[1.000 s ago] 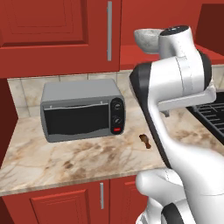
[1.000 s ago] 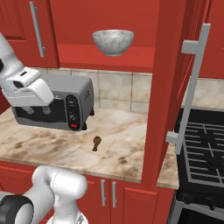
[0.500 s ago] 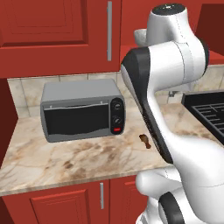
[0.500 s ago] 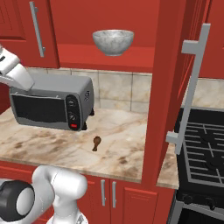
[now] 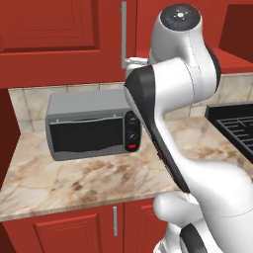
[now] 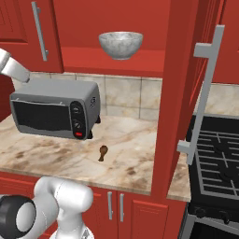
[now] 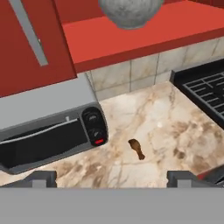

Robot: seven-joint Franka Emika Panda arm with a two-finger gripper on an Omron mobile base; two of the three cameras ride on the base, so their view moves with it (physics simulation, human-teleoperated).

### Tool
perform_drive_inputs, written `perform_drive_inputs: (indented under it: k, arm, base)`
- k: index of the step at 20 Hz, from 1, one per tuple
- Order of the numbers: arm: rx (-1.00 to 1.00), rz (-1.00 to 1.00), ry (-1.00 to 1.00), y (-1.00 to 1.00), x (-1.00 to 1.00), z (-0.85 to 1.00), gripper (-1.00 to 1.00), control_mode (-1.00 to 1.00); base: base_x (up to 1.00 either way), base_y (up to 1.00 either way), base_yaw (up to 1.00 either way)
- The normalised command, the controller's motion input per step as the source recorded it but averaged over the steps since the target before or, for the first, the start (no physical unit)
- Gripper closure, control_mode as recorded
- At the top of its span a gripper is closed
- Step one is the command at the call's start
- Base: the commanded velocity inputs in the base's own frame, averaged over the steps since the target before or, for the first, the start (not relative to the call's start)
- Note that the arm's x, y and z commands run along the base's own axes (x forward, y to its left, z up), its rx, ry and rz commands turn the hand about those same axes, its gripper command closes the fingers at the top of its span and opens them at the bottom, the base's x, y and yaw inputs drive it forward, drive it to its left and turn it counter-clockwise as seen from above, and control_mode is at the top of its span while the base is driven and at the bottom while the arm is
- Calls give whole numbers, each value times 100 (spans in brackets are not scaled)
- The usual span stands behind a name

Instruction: Retrieve the bowl from the cabinet, then place the raw meat into the bowl to avoid contamination.

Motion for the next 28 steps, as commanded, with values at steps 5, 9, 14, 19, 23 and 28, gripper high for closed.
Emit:
perform_drive_inputs:
  k: [5, 9, 14, 19, 23, 28]
  arm:
    - [-2, 25, -2, -6, 20, 14, -100, -100]
    - [-2, 12, 8, 16, 28, 55, -100, -100]
    - [-15, 0, 0, 28, 26, 67, -100, -100]
    - [-13, 0, 4, 16, 40, 33, -100, -100]
    - [1, 0, 6, 0, 28, 1, -100, -100]
    - [0, 0, -2, 0, 44, -8, -100, -100]
  base:
    - [0, 0, 0]
    - [0, 0, 0]
    - [0, 0, 0]
    - [0, 0, 0]
    - [0, 0, 0]
    - [0, 0, 0]
